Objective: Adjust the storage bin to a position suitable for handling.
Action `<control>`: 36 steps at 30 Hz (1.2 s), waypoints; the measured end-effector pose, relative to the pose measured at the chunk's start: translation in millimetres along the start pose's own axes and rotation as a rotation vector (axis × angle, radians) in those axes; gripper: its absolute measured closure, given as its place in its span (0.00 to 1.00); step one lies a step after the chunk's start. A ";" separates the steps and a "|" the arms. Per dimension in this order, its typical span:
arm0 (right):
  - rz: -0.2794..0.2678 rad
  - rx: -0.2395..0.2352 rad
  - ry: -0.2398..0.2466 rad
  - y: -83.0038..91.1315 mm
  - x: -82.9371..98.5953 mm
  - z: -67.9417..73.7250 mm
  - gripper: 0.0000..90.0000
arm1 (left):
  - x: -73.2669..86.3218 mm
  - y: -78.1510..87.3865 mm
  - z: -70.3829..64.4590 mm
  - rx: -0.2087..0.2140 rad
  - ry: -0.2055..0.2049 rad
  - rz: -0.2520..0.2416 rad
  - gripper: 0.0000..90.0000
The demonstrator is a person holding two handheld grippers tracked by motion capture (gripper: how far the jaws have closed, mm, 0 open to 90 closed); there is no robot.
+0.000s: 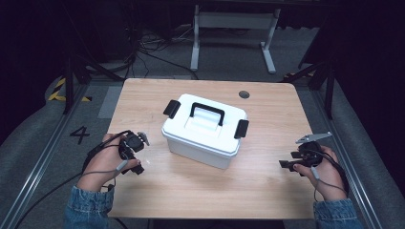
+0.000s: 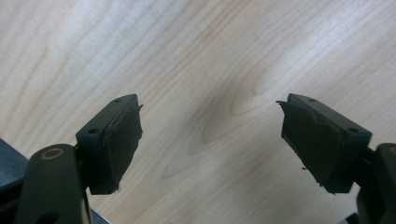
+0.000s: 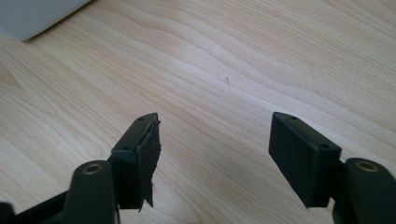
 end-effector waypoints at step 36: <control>-0.031 -0.067 0.085 41.9 -57.4 40.3 0.52 | -4.9 2.4 1.7 0.038 0.006 0.011 0.30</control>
Point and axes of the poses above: each handheld gripper's, and its own axes: y roughly backward along the jaws, x roughly out of its underside, z roughly to its left, the point moved 10 cm from there along -y, roughly forward along the jaws, and after that the axes turned 12 degrees about -y, right-handed, at the moved point
